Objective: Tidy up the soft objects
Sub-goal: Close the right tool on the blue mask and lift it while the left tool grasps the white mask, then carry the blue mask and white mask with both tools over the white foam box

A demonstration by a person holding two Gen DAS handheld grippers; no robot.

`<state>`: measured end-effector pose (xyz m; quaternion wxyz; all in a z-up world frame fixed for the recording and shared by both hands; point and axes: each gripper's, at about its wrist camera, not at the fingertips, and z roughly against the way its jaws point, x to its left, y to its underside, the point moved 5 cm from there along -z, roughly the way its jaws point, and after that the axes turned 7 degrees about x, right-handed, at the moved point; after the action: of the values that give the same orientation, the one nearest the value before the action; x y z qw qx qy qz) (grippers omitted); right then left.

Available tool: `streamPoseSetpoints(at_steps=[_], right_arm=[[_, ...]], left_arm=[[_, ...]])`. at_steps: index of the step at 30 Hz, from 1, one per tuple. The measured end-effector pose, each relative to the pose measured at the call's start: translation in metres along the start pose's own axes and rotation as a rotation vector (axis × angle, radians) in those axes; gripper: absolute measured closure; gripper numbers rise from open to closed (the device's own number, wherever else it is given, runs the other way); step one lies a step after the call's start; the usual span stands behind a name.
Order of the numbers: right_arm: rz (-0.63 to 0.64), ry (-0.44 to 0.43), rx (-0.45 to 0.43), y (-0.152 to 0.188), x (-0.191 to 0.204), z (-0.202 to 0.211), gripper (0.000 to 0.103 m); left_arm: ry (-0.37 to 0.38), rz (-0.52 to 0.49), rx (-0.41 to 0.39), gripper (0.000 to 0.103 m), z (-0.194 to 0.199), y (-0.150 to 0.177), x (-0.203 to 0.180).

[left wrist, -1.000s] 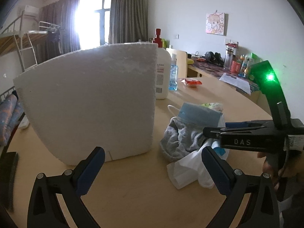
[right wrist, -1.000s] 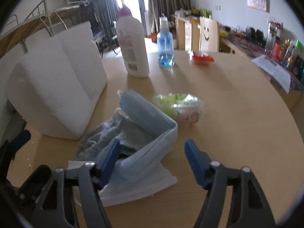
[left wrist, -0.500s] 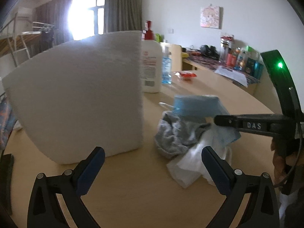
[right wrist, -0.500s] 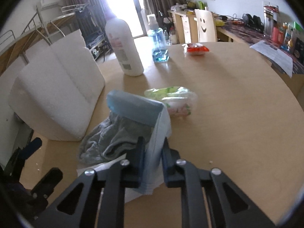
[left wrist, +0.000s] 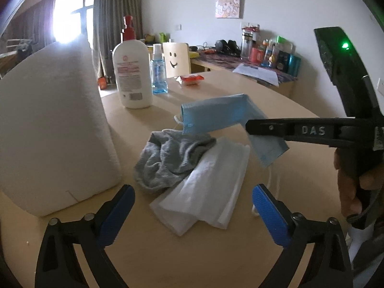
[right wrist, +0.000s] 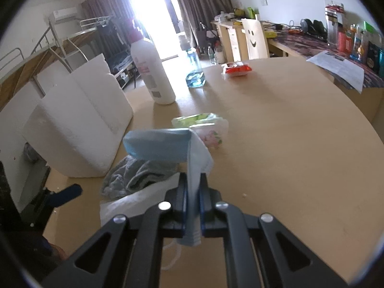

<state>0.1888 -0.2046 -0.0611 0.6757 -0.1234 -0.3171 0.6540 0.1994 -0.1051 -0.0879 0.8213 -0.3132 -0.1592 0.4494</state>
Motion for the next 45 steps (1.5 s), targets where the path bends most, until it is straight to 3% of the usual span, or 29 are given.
streamPoseSetpoints(at_steps=[9, 14, 20, 26, 38, 45], right_arm=[[-0.041, -0.011, -0.013, 0.007, -0.014, 0.011, 0.092], [-0.044, -0.015, -0.015, 0.008, -0.016, 0.013, 0.092], [-0.041, -0.017, -0.021, 0.009, -0.016, 0.015, 0.092], [-0.040, -0.019, -0.024, 0.010, -0.017, 0.016, 0.092], [-0.015, 0.001, -0.097, 0.015, -0.010, 0.047, 0.092], [-0.002, 0.011, -0.160, 0.018, 0.002, 0.075, 0.092]], left_arm=[[-0.004, -0.013, 0.111, 0.030, -0.023, 0.001, -0.007], [-0.001, -0.013, 0.147, 0.050, -0.026, 0.005, -0.008], [-0.018, -0.047, 0.159, 0.056, -0.028, 0.006, -0.012], [-0.039, -0.044, 0.158, 0.093, -0.027, 0.006, -0.009], [-0.026, -0.102, 0.016, 0.097, 0.019, 0.001, -0.027], [-0.075, -0.083, -0.062, 0.097, 0.052, 0.004, -0.024]])
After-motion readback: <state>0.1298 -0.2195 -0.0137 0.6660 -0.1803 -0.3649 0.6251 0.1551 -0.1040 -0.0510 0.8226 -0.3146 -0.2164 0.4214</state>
